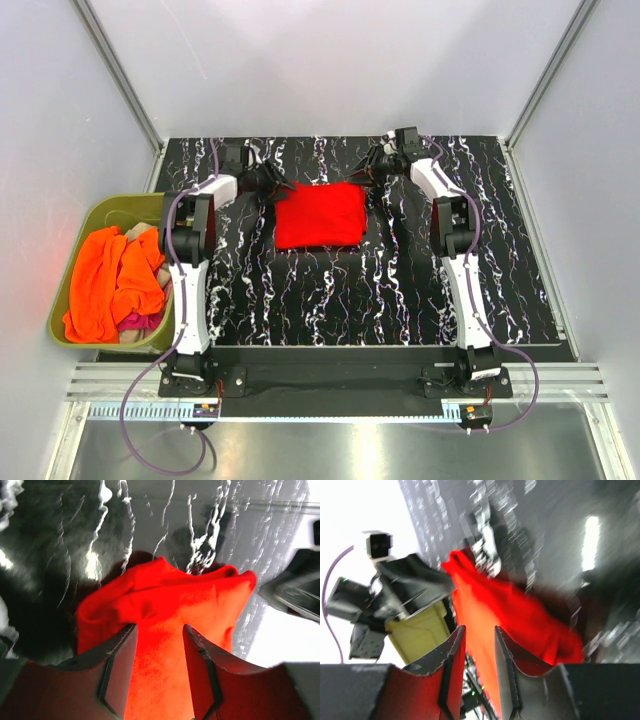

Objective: Fold and stack the t-shirts
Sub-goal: Fold the tshirt

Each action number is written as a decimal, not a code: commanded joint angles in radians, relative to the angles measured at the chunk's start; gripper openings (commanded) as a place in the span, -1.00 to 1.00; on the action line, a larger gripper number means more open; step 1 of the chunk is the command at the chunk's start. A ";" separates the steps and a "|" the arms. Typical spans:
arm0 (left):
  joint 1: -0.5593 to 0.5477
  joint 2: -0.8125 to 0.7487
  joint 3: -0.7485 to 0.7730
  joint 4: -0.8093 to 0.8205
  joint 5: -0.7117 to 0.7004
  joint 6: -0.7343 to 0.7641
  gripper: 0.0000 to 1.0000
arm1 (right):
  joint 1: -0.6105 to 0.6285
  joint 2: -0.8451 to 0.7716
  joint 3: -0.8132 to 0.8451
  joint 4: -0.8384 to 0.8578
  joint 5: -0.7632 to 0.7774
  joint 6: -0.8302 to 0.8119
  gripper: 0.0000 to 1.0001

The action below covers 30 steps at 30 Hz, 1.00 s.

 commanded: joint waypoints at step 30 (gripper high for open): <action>-0.005 -0.541 -0.265 -0.211 -0.139 0.138 0.21 | -0.071 -0.229 -0.093 -0.368 0.166 -0.278 0.93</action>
